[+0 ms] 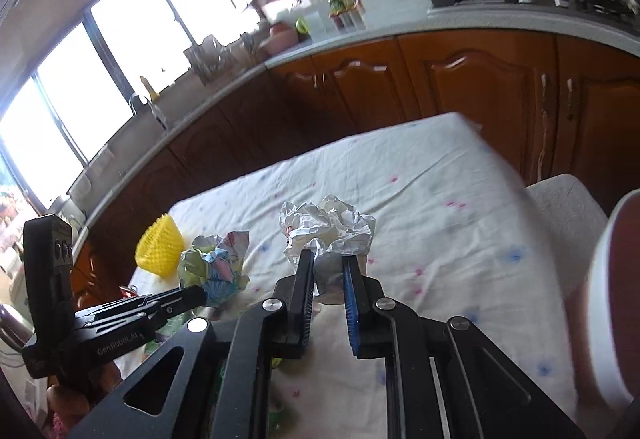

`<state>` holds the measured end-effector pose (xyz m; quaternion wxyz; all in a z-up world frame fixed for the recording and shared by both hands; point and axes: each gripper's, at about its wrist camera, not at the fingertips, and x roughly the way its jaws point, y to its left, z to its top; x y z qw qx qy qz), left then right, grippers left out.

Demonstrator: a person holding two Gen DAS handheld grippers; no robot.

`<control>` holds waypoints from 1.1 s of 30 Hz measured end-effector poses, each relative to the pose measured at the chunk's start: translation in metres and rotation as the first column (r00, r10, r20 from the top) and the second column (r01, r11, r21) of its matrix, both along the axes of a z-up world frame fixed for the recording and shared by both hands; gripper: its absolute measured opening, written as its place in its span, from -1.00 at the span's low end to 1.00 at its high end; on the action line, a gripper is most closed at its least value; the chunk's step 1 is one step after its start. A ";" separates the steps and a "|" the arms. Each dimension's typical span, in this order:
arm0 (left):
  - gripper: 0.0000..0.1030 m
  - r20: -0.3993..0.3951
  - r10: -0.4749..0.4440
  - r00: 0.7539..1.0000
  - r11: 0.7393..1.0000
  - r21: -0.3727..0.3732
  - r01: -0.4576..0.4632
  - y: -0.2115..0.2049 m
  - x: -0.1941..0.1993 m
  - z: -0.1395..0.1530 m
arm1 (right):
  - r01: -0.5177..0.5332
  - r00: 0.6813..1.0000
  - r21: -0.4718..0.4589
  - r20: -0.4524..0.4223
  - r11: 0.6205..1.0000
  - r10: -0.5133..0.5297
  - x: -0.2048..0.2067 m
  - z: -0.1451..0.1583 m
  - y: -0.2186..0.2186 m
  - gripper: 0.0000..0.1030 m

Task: Collect trash
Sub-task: 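Grasp the crumpled blue-white wrapper with the left tool while the right tool grasps crumpled paper, then carry both items over the pink bucket and open both tools to drop them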

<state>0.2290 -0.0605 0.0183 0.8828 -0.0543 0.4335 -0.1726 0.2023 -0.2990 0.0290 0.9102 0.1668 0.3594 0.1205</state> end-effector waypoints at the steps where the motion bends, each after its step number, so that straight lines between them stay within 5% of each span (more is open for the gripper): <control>1: -0.80 0.004 -0.006 1.000 1.000 -0.004 0.006 -0.002 -0.002 0.002 | 0.010 1.000 0.002 0.010 1.000 -0.010 -0.006 0.003 -0.005 -0.73; 33: -0.80 0.046 -0.276 0.960 0.960 -0.035 0.278 -0.139 -0.074 0.028 | 0.304 0.949 0.022 0.085 0.953 -0.304 -0.147 0.030 -0.132 -0.72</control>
